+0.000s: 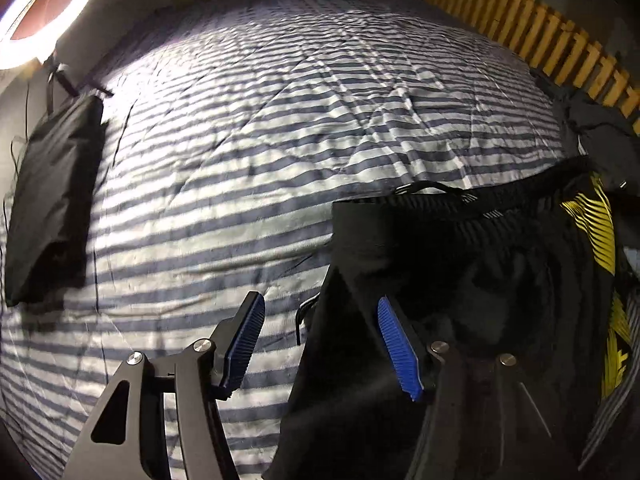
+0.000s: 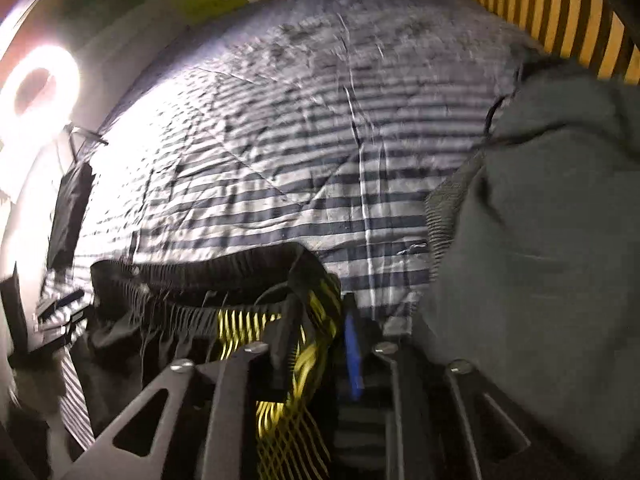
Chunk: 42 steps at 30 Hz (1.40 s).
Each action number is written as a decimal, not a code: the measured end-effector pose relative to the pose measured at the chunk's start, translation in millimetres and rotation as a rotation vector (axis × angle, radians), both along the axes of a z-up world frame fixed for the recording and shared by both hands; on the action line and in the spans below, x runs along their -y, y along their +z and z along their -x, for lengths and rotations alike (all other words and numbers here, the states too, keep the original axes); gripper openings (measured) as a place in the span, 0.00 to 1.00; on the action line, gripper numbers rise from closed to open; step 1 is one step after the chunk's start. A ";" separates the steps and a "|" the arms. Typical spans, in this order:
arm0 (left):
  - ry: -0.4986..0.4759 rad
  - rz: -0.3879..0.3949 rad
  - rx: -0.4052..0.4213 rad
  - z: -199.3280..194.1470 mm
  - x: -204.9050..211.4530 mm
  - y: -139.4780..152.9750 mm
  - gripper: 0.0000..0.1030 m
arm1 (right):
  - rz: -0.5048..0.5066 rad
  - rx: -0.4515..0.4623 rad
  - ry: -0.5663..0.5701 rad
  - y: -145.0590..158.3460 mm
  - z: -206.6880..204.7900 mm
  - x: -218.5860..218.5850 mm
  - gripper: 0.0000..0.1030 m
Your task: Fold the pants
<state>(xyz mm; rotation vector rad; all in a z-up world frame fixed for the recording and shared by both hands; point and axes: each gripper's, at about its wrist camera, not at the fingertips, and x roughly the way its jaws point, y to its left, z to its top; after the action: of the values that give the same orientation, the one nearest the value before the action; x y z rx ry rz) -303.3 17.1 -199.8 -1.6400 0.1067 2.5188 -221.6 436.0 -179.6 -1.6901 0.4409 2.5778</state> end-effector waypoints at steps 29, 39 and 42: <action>0.027 -0.022 -0.031 46.6 -8.7 -2.8 0.58 | -0.050 -0.025 0.040 3.5 30.0 -7.9 0.10; 0.093 -0.100 -0.012 10.4 6.7 -10.6 0.63 | -0.257 0.094 0.255 -46.4 31.0 63.1 0.51; 0.156 -0.103 -0.044 7.1 12.2 -7.6 0.81 | -0.238 0.081 0.252 -50.4 25.2 61.1 0.33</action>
<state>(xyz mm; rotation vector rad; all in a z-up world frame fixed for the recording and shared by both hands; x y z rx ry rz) -310.4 4.9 -207.4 -1.6115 -0.1497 2.6251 -246.8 374.9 -230.0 -1.8568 -0.0870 2.5822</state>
